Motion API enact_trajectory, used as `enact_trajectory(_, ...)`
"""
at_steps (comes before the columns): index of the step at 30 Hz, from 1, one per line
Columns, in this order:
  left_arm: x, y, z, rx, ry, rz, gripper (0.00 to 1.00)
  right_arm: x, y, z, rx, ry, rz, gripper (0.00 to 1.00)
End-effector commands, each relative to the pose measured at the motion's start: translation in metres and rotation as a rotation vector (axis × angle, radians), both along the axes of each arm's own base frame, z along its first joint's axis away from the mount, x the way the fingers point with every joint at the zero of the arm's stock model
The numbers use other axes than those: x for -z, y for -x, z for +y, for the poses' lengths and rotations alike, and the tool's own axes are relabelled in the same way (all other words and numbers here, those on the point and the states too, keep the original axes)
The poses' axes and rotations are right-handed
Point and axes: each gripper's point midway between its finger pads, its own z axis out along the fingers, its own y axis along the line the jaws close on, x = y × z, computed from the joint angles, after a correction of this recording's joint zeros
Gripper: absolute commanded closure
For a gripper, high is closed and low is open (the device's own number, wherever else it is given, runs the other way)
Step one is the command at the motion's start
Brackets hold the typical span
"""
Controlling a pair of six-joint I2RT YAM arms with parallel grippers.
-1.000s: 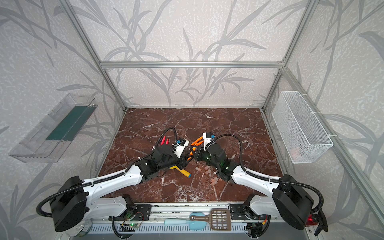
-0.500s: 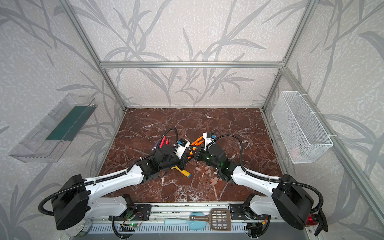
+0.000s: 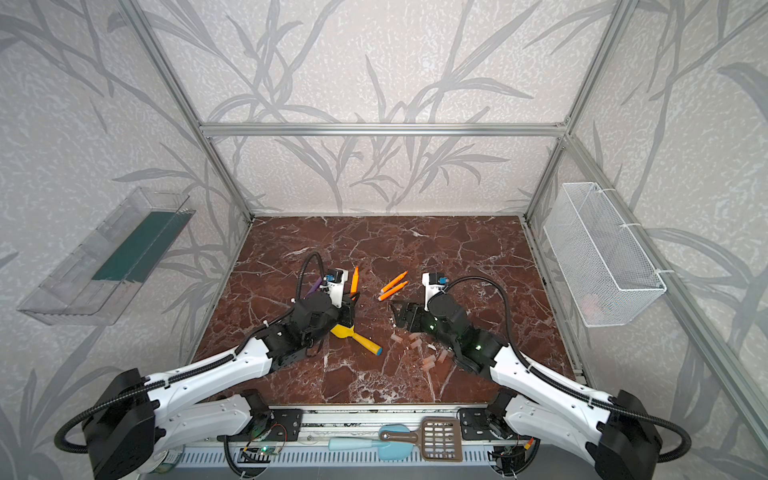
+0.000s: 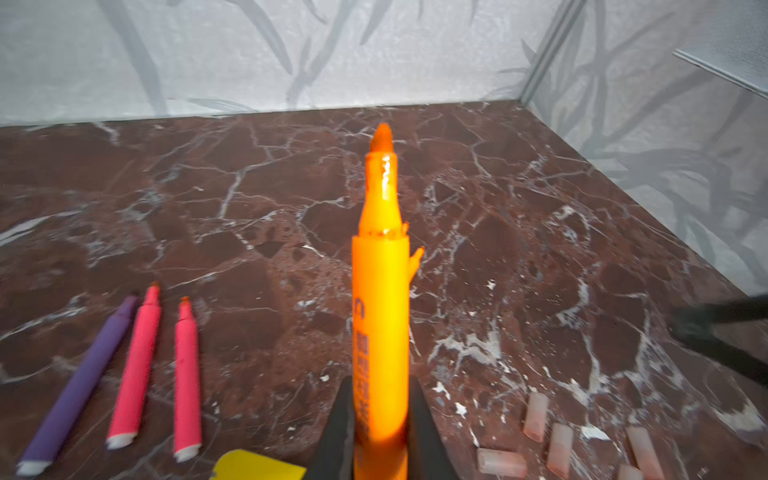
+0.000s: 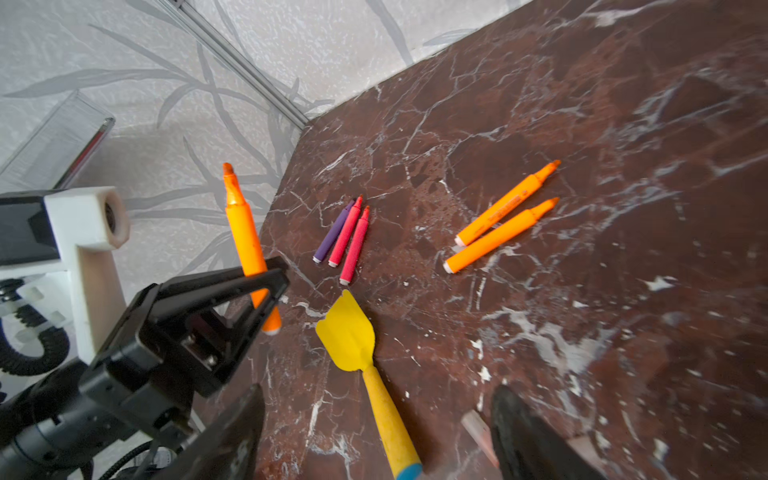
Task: Insert the pens into the pen caps
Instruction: 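Move the right gripper to the pink caps and grasp one cap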
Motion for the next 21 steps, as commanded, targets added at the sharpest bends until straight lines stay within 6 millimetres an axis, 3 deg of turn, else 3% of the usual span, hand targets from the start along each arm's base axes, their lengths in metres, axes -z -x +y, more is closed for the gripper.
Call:
enact_trajectory(1, -0.002, -0.004, 0.024, -0.111, 0.046, -0.034, 1.00, 0.034, 0.016, -0.046, 0.079, 0.244, 0.087, 0.18)
enact_trajectory(7, -0.013, 0.000, 0.030, -0.108, 0.056, -0.059, 1.00, 0.075, 0.033, -0.081, 0.150, 0.367, 0.180, 0.24)
enact_trajectory(12, -0.013, 0.001, 0.029, -0.108, 0.059, -0.044, 1.00, 0.107, 0.038, -0.096, 0.195, 0.442, 0.236, 0.29)
enact_trajectory(21, -0.011, 0.002, 0.016, -0.044, 0.061, -0.021, 1.00, 0.138, 0.034, -0.086, 0.171, 0.484, 0.291, 0.48)
